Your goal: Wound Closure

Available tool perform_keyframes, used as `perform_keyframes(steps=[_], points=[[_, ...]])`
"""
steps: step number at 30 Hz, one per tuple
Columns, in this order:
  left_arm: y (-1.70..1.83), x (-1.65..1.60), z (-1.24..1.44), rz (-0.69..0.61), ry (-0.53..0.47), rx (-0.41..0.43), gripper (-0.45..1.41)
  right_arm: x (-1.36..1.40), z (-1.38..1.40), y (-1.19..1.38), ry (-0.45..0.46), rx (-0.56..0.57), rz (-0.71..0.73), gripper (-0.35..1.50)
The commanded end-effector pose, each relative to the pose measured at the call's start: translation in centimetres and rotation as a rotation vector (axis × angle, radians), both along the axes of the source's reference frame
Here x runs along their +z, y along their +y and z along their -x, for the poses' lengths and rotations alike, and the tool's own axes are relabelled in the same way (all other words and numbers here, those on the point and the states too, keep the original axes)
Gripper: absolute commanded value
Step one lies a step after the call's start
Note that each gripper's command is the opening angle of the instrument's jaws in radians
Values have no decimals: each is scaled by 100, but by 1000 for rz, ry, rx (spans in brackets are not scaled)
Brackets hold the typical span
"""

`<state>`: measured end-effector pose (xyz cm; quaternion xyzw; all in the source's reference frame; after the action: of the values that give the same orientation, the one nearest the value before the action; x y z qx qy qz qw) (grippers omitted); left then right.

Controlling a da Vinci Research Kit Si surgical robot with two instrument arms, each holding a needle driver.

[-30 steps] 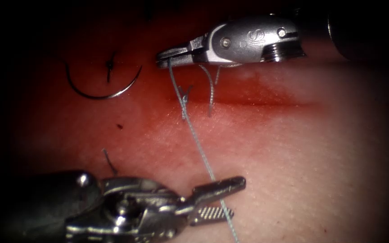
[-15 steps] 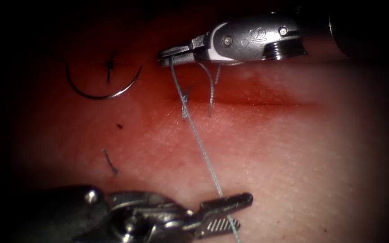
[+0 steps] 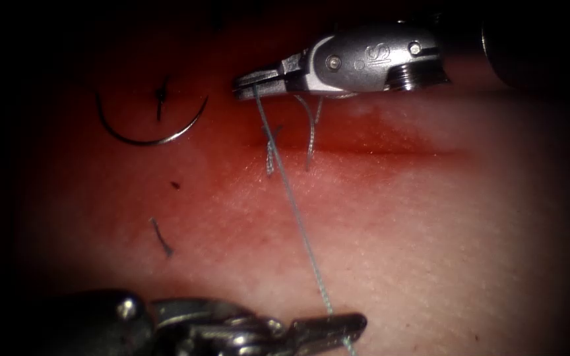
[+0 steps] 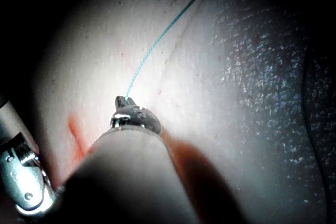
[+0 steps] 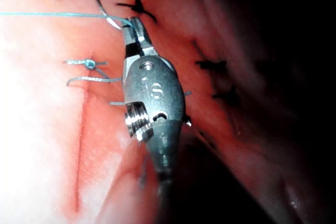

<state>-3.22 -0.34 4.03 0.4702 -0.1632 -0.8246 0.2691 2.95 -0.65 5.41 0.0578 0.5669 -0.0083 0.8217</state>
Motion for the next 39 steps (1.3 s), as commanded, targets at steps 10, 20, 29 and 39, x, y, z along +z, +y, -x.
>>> perform_keyframes(steps=[10, 20, 29, 39], points=[[49, 24, -88, -9, 188, -76, -45, -20, 14, -6, 1, 6, -7, -35], [75, 76, -137, -83, 303, -112, -45, -41, 28, -28, 15, 9, -41, -35], [90, 97, -134, -80, 301, -148, -45, -51, 32, -30, 20, 35, -84, 77], [94, 89, -133, -54, 295, -152, -45, -63, 65, 9, 70, 178, -137, 134]])
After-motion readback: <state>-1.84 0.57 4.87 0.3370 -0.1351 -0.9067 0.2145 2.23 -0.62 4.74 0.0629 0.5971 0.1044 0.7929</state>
